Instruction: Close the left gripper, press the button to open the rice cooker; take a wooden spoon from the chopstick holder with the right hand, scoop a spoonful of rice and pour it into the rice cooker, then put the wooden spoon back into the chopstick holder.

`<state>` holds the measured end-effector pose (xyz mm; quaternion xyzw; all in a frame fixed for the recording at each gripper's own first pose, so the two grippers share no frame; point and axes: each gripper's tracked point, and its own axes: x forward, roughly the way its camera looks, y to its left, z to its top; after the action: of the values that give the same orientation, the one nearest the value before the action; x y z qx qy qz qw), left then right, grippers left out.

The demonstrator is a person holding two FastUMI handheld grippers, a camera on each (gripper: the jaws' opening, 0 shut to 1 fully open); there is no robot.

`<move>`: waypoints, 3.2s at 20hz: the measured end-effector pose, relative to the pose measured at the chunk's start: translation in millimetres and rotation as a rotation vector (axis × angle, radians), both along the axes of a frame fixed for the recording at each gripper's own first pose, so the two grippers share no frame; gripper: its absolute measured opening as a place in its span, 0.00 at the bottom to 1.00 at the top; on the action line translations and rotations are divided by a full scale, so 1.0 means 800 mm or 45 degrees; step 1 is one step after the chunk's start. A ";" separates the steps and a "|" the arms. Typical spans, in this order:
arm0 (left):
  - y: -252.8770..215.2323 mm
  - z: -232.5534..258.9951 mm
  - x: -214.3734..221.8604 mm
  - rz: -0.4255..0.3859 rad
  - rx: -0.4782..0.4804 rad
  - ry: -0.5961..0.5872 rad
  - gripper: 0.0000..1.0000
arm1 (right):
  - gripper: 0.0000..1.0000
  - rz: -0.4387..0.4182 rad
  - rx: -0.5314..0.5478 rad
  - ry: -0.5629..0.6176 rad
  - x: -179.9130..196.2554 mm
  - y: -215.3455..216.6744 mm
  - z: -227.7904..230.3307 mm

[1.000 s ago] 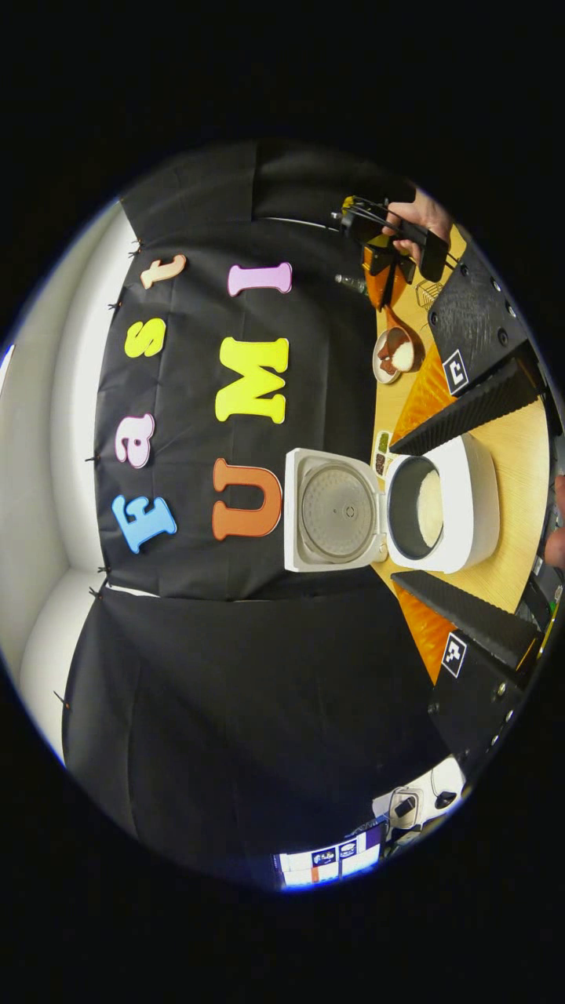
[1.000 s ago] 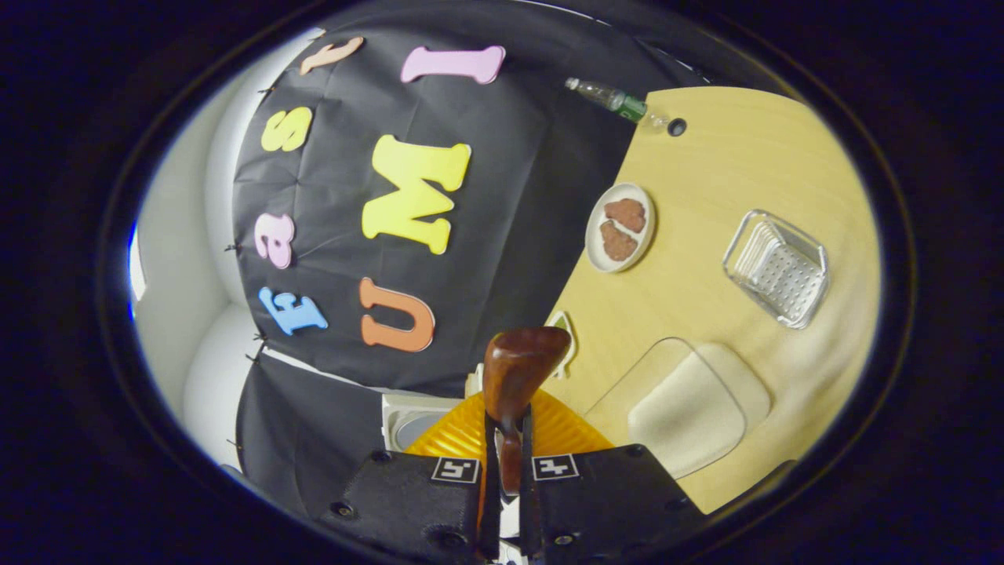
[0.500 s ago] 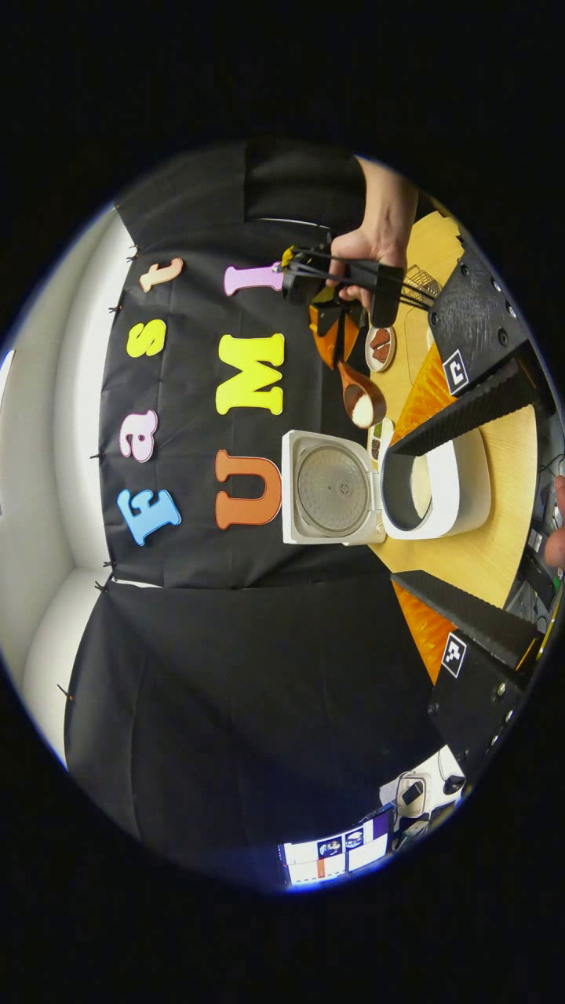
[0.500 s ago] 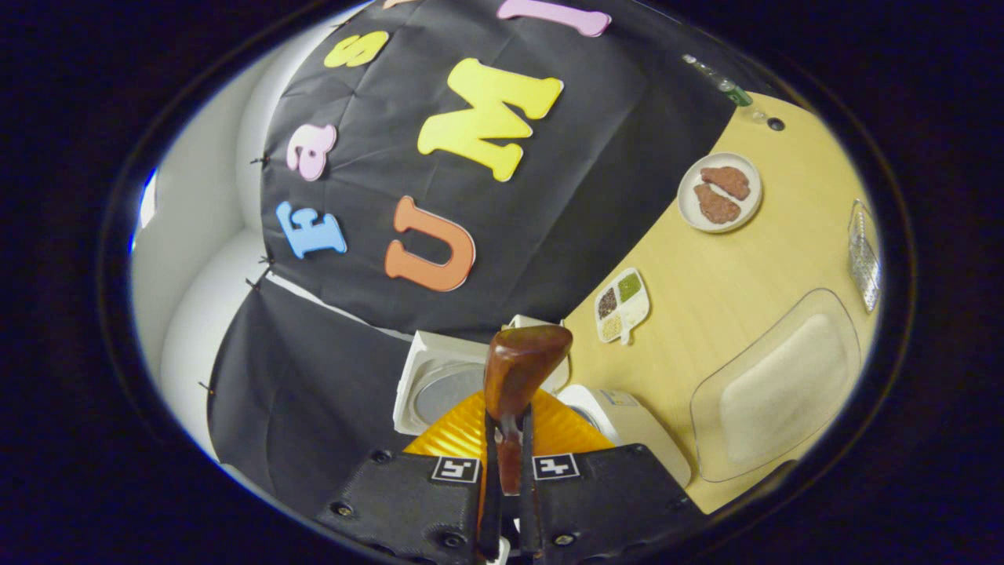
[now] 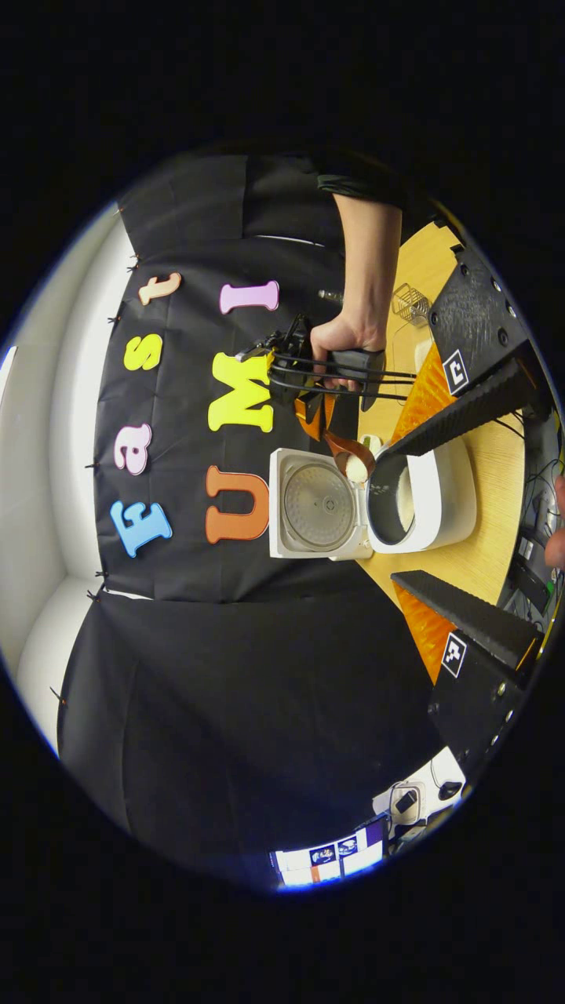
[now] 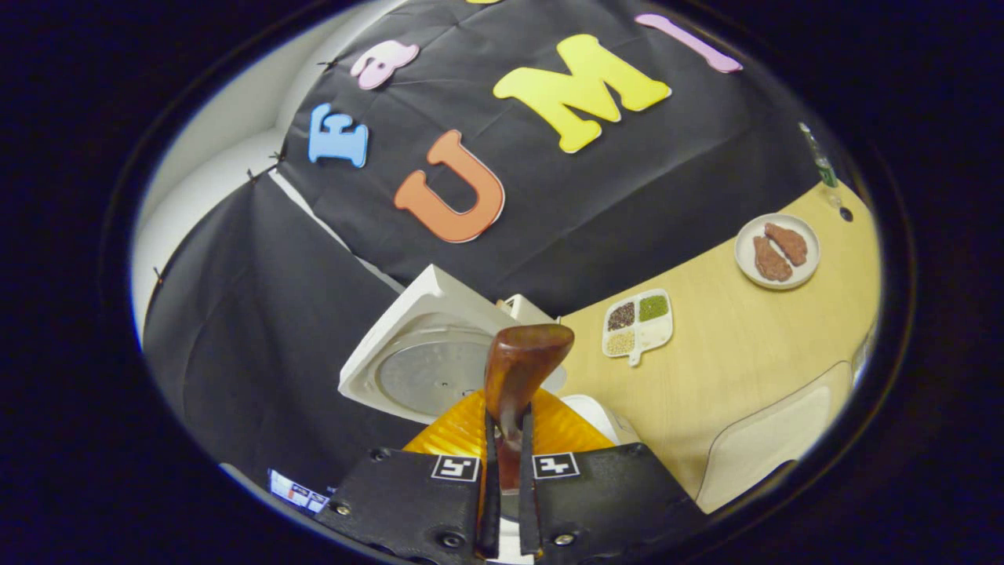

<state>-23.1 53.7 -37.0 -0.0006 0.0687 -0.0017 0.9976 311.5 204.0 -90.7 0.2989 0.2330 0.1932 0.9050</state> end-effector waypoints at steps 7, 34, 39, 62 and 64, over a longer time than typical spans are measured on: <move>0.010 -0.008 0.004 0.005 0.015 0.015 0.94 | 0.11 0.084 -0.310 -0.157 -0.001 0.025 0.013; 0.003 -0.007 0.021 -0.006 -0.023 -0.003 0.94 | 0.12 0.412 -1.036 -0.690 -0.072 0.081 0.037; -0.004 0.000 0.018 -0.007 -0.023 -0.012 0.94 | 0.11 0.354 -0.807 -0.569 -0.085 0.060 0.050; -0.169 -0.009 0.091 -0.319 -0.093 0.037 0.94 | 0.11 -0.524 -0.413 -0.237 -0.205 -0.451 0.058; -0.179 -0.002 0.101 -0.326 -0.084 0.030 0.94 | 0.10 -0.578 -0.412 -0.206 -0.200 -0.484 0.038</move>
<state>57.9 -89.5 -38.4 -0.0246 0.0796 -0.1314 0.9878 151.1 -182.9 -60.5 0.1788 0.1150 -0.0310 0.9766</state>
